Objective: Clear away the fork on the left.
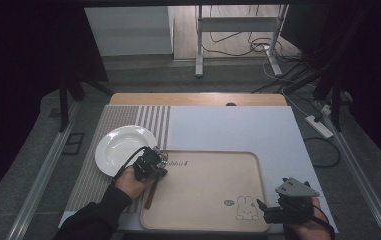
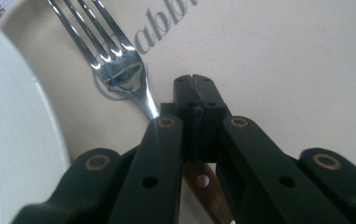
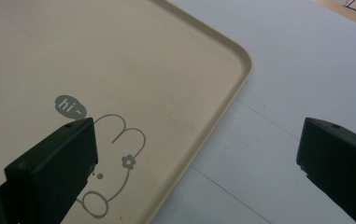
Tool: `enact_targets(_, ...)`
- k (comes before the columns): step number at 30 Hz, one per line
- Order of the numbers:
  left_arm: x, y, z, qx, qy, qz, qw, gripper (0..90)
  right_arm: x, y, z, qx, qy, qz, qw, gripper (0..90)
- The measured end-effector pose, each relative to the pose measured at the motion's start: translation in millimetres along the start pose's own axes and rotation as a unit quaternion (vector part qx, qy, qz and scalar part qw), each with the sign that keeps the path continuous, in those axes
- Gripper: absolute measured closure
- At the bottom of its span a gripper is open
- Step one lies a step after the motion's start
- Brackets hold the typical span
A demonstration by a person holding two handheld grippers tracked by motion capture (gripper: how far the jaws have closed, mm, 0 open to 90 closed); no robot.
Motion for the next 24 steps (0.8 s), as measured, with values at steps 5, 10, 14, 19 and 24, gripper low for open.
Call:
enact_targets(5, 2.2, -3.4, 1.2, 0.002, 0.000, 0.002, 1.0000, 88.9, 0.0, 0.0, -0.1, -0.001, -0.001, 0.000, 1.0000, 0.0)
enact_targets(10, 3.3, -5.3, 2.0, -0.001, -0.002, 0.004, 1.0000, 88.9, 0.0, 0.1, -0.2, -0.001, -0.001, -0.001, 1.0000, 0.0)
enact_targets(14, 4.4, -7.3, 2.7, -0.001, -0.002, 0.008, 1.0000, 88.9, 0.0, 0.1, -0.4, 0.000, 0.000, -0.001, 1.0000, 0.0)
enact_targets(19, 4.7, -7.9, 2.8, 0.002, 0.001, 0.007, 1.0000, 88.8, 0.0, 0.0, -0.3, -0.002, -0.002, 0.000, 1.0000, 0.0)
enact_targets(24, 2.8, -7.5, 6.0, 0.007, 0.017, 0.004, 0.9998, 83.9, 0.1, 0.0, -0.4, -0.002, -0.002, 0.000, 1.0000, 0.0)
Point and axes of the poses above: each handheld gripper's, and its own axes: z roughly backward along the jaws, x roughly out of its underside, y roughly to its right, the point moved 5 cm from there along -z, roughly forward along the jaws, and after that the axes turned 3 degrees about -z, right-handed, at the moved point
